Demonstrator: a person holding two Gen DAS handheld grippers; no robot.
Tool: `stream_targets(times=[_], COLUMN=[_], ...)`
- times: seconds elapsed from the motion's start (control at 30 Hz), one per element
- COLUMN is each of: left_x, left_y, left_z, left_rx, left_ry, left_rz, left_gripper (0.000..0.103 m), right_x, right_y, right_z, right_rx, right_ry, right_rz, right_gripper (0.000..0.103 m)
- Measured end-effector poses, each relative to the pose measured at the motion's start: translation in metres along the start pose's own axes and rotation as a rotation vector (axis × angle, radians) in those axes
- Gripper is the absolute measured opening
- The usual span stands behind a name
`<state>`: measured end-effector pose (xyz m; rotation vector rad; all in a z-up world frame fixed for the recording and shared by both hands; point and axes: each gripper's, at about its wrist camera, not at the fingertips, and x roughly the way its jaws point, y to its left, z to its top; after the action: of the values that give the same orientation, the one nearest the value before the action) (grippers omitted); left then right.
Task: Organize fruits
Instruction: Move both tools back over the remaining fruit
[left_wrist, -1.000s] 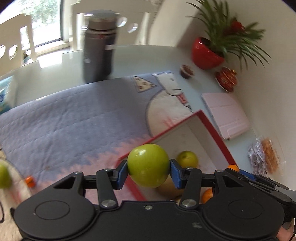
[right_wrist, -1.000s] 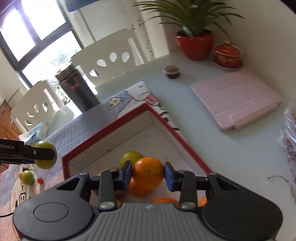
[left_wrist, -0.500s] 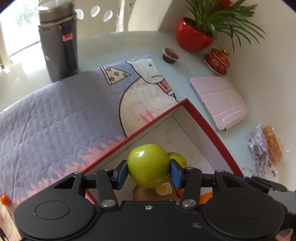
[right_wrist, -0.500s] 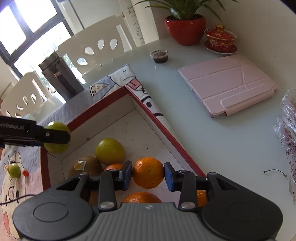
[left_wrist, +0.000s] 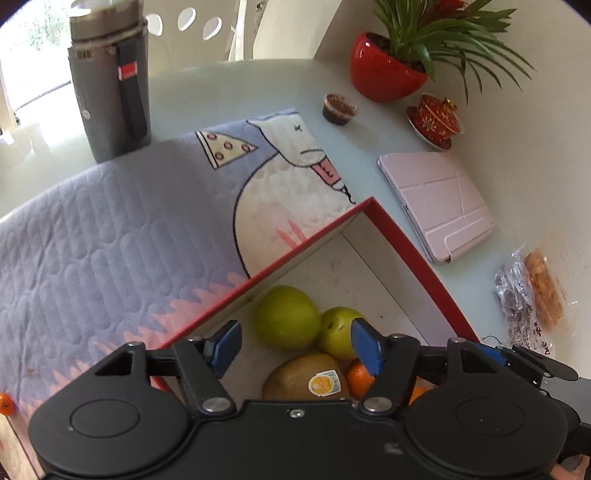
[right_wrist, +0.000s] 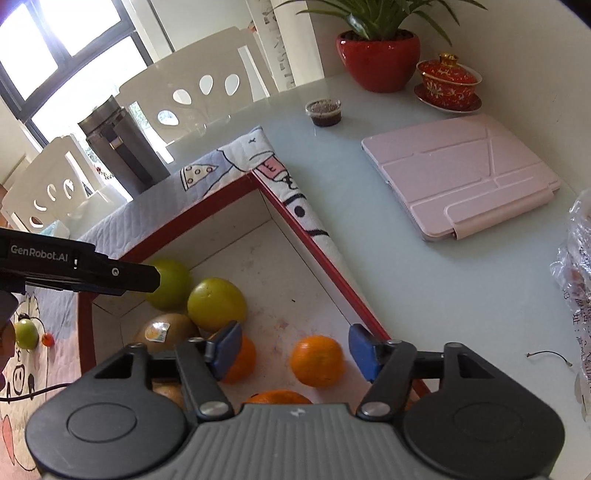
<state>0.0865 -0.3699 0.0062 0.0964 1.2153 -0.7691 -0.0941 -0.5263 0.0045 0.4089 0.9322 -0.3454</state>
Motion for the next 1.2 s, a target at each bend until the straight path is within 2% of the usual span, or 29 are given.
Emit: stream_targets(times=[0.3,0.63,0.93,1.2], left_x=[-0.029,-0.058,-0.09,-0.117], left_y=[0.013,0.042,0.091,0.146], left_z=[-0.001,-0.013,-0.024,-0.039], left_rx=[-0.017,-0.055,-0.137,-0.227], left_ry=[-0.065,-0.112,-0.144,-0.164], left_rz=[0.045,0.08,0.123,0.167], left_gripper=[0.078,0.078,0.078,0.078], right_x=[-0.008,-0.017,-0.017,-0.005], right_y=[0.014,0.05,0.098,0.157], right_z=[0.004,0.01,0.019,0.026], right_rx=[-0.016,-0.09,-0.167,-0.264], right_ry=[-0.014,-0.035,-0.044,-0.033], right_rz=[0.01,0.029,0.075,0.128], right_gripper=[0.07,0.07,0.071,0.072])
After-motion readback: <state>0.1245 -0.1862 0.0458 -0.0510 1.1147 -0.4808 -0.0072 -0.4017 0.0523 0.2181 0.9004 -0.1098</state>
